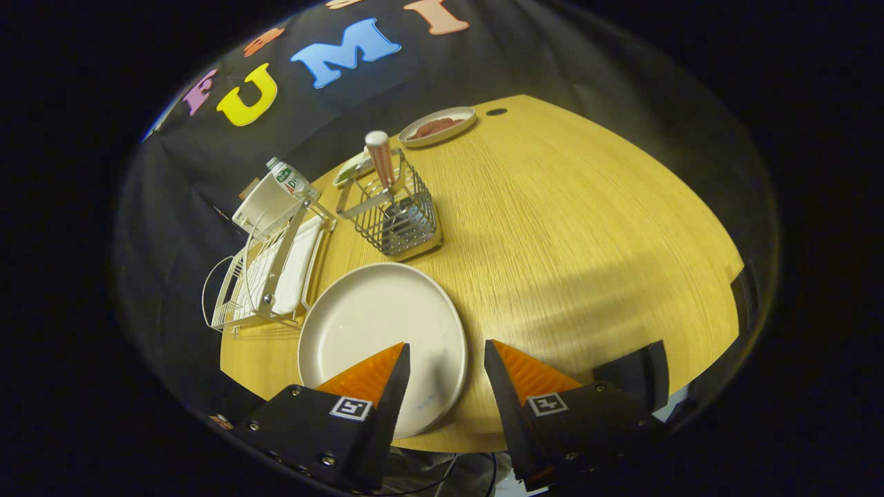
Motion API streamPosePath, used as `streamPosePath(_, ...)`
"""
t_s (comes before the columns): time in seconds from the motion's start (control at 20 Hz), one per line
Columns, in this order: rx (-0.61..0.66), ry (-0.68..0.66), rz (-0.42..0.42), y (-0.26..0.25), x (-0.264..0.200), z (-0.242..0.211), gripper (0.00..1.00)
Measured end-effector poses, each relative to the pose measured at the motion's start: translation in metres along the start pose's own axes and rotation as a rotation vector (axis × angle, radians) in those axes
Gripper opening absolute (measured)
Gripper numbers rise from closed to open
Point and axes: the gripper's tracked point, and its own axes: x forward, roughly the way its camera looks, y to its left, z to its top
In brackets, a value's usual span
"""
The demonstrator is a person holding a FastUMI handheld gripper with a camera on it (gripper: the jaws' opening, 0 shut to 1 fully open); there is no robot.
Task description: Take the plate from the dish rack, then take the spoon from the basket and place it into the plate.
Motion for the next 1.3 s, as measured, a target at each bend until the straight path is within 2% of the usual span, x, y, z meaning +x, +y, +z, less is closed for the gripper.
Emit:
streamPosePath(0.25,-0.225,-0.242,0.008,0.013,-0.028,0.056,0.67)
streamPosePath(0.5,-0.318,-0.458,0.017,0.028,-0.052,0.103,0.67)
streamPosePath(0.7,-0.433,-0.660,-0.022,0.027,-0.038,0.144,0.67)
streamPosePath(0.8,-0.485,-0.680,-0.051,0.020,-0.022,0.149,0.67)
streamPosePath(1.0,-0.445,-0.711,0.047,0.033,0.000,0.157,0.67)
streamPosePath(1.25,-0.409,-0.723,0.058,0.029,0.024,0.174,0.67)
streamPosePath(1.3,-0.413,-0.713,0.080,0.034,0.030,0.173,0.65)
